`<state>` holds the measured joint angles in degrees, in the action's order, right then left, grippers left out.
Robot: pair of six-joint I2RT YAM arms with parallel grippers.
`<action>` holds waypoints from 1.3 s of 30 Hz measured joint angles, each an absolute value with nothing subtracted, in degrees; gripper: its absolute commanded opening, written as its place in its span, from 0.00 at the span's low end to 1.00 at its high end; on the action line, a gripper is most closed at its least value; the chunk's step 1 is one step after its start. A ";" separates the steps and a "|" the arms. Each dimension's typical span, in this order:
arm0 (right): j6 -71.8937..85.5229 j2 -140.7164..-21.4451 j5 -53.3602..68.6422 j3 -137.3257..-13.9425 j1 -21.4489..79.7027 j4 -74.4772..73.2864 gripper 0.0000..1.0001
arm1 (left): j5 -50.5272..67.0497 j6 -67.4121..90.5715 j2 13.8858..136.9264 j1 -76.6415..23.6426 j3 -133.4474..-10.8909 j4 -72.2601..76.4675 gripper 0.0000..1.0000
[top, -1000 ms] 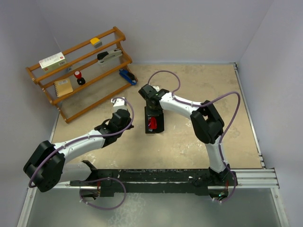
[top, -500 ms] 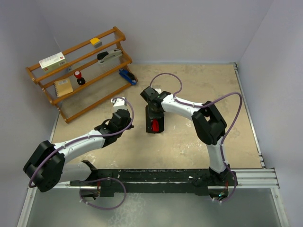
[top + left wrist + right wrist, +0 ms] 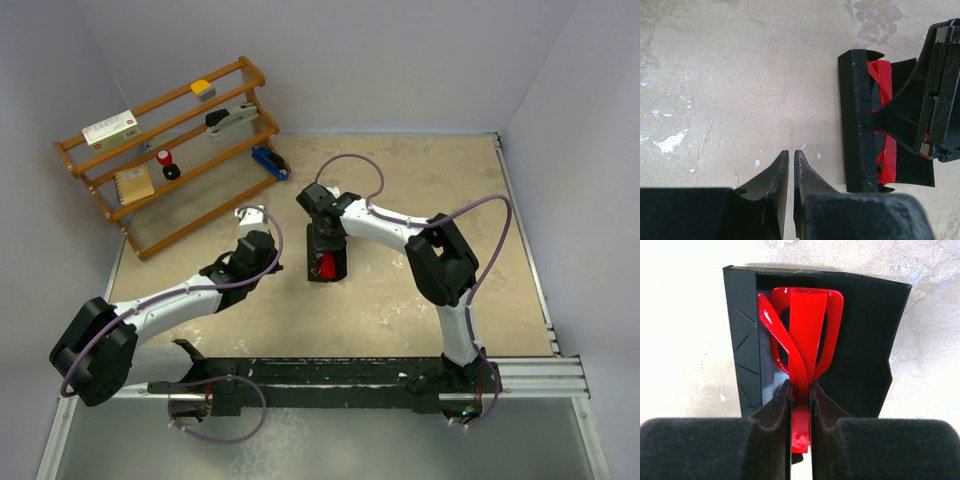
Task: Organize the sunglasses
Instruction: Place the sunglasses in the sunglasses case.
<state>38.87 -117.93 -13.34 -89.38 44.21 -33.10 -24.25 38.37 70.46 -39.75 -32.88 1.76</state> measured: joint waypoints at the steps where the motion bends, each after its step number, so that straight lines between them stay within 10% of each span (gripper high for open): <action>1: 38.87 -117.93 -13.19 -89.54 44.25 -33.15 0.16 | -24.25 38.37 70.46 -39.75 -32.88 1.89 0.06; 32: 38.44 -115.26 -12.38 -90.41 44.64 -34.37 0.36 | -24.18 38.37 70.48 -39.75 -31.97 2.52 0.06; 39: 38.52 -106.34 -12.49 -85.84 44.69 -32.99 0.00 | -24.16 38.39 70.48 -39.75 -31.97 2.59 0.05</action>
